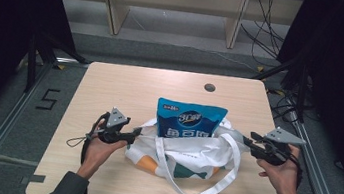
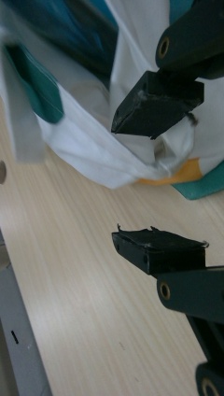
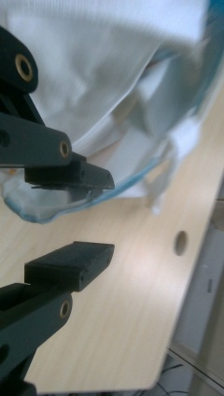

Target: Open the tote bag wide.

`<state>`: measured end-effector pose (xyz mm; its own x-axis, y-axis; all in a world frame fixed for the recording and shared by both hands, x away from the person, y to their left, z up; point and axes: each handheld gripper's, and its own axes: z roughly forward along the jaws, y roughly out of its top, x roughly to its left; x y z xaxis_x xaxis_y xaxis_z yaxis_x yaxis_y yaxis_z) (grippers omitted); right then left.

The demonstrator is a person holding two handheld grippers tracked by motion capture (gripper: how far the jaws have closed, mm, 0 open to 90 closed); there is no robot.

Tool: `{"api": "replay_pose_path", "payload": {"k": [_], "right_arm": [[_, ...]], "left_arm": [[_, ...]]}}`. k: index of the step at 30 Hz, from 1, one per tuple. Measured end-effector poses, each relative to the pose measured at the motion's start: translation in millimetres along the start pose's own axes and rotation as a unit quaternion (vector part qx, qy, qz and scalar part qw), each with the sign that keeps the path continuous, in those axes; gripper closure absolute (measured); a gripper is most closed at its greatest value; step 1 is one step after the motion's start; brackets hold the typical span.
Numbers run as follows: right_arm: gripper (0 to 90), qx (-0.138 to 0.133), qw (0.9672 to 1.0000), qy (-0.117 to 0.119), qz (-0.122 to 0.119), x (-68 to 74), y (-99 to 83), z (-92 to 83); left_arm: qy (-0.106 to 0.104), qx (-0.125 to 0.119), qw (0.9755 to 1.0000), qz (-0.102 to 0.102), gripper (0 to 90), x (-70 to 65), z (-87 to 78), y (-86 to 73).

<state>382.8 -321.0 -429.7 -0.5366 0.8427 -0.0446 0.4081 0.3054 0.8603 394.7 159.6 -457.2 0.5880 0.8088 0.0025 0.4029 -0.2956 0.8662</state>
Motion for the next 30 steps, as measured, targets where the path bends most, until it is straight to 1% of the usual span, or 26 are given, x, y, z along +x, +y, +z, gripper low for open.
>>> {"api": "replay_pose_path", "payload": {"k": [1, 2, 3, 4, 6, 7, 10, 11, 12, 13, 14, 15, 16, 17, 18, 19, 20, 21, 22, 23, 24, 25, 26, 27, 28, 30], "right_arm": [[61.9, -0.011, 0.9999, 0.008, 0.004, 3.6, 8.0, -9.9], [61.9, -0.011, 0.9999, 0.008, 0.004, 3.6, 8.0, -9.9], [61.4, -0.028, 0.9994, 0.022, -0.004, 9.1, 16.0, -17.0], [61.4, -0.028, 0.9994, 0.022, -0.004, 9.1, 16.0, -17.0], [59.8, -0.040, 0.9981, 0.047, -0.008, 19.5, 23.8, -20.3], [57.8, -0.041, 0.9970, 0.064, -0.018, 27.9, 29.1, -20.3], [56.2, -0.051, 0.9951, 0.079, -0.031, 38.0, 34.0, -16.6], [54.6, -0.046, 0.9946, 0.086, -0.036, 47.4, 37.3, -11.2], [54.6, -0.046, 0.9946, 0.086, -0.036, 47.4, 37.3, -11.2], [54.6, -0.029, 0.9943, 0.094, -0.039, 50.2, 39.0, -9.4], [54.6, -0.023, 0.9937, 0.098, -0.049, 52.1, 39.8, -4.6], [55.3, -0.011, 0.9936, 0.103, -0.044, 54.8, 39.7, -2.9], [58.0, -0.010, 0.9932, 0.101, -0.056, 54.8, 39.4, 1.6], [66.4, 0.008, 0.9911, 0.114, -0.067, 55.4, 37.0, 6.8], [66.4, 0.008, 0.9911, 0.114, -0.067, 55.4, 37.0, 6.8], [74.6, 0.025, 0.9893, 0.123, -0.075, 55.6, 33.0, 8.1], [74.6, 0.025, 0.9893, 0.123, -0.075, 55.6, 33.0, 8.1], [81.2, 0.031, 0.9869, 0.134, -0.084, 54.8, 31.1, 7.0], [84.3, 0.032, 0.9848, 0.137, -0.102, 55.2, 27.9, 4.8], [84.8, 0.039, 0.9836, 0.140, -0.107, 56.3, 26.7, 3.0], [84.8, 0.039, 0.9836, 0.140, -0.107, 56.3, 26.7, 3.0], [85.2, 0.047, 0.9808, 0.150, -0.115, 61.3, 24.3, -3.4], [85.2, 0.047, 0.9808, 0.150, -0.115, 61.3, 24.3, -3.4], [85.3, 0.052, 0.9788, 0.158, -0.120, 64.6, 23.0, -7.7], [85.4, 0.062, 0.9749, 0.171, -0.128, 70.0, 17.7, -15.1], [85.6, 0.077, 0.9727, 0.174, -0.133, 74.8, 8.5, -14.7]], "left_arm": [[-0.001, -0.003, 1.0000, 0.004, 39.9, -1.5, -4.7, 3.9], [-0.004, -0.005, 1.0000, 0.000, 39.9, -4.1, -10.6, 8.1], [-0.014, -0.013, 0.9998, 0.001, 39.5, -8.4, -17.8, 13.0], [-0.014, -0.013, 0.9998, 0.001, 40.7, -8.4, -17.8, 13.0], [-0.032, -0.017, 0.9993, 0.010, 41.6, -15.0, -23.9, 16.5], [-0.055, -0.018, 0.9982, 0.015, 41.7, -22.2, -26.1, 18.8], [-0.069, -0.010, 0.9971, 0.028, 41.1, -29.8, -25.7, 20.5], [-0.085, -0.008, 0.9957, 0.037, 41.0, -35.1, -22.3, 20.8], [-0.085, -0.008, 0.9957, 0.037, 41.1, -35.1, -22.3, 20.8], [-0.094, -0.003, 0.9951, 0.030, 41.1, -38.9, -19.3, 19.7], [-0.098, -0.001, 0.9946, 0.033, 41.5, -40.9, -17.2, 19.1], [-0.099, -0.001, 0.9942, 0.040, 41.6, -43.2, -14.3, 18.5], [-0.101, -0.004, 0.9937, 0.049, 41.9, -45.4, -10.7, 17.7], [-0.110, -0.003, 0.9925, 0.052, 43.7, -47.0, -7.3, 17.1], [-0.111, 0.003, 0.9920, 0.059, 43.7, -48.4, -5.2, 16.7], [-0.120, 0.010, 0.9900, 0.073, 53.4, -52.5, -2.2, 14.0], [-0.120, 0.010, 0.9900, 0.073, 59.1, -52.5, -2.2, 14.0], [-0.115, 0.015, 0.9882, 0.100, 59.1, -55.5, -1.8, 12.1], [-0.107, 0.024, 0.9860, 0.125, 69.9, -58.7, -3.6, 11.1], [-0.108, 0.018, 0.9859, 0.126, 75.3, -60.9, -4.6, 10.4], [-0.108, 0.018, 0.9859, 0.126, 78.2, -60.9, -4.6, 10.4], [-0.112, 0.028, 0.9830, 0.143, 79.5, -61.3, -8.8, 9.8], [-0.112, 0.028, 0.9830, 0.143, 80.2, -61.3, -8.8, 9.8], [-0.113, 0.035, 0.9810, 0.154, 80.2, -62.2, -9.6, 8.1], [-0.116, 0.047, 0.9782, 0.166, 82.1, -66.5, -8.1, -0.2], [-0.122, 0.067, 0.9744, 0.176, 83.5, -70.5, -2.7, -11.1]]}}
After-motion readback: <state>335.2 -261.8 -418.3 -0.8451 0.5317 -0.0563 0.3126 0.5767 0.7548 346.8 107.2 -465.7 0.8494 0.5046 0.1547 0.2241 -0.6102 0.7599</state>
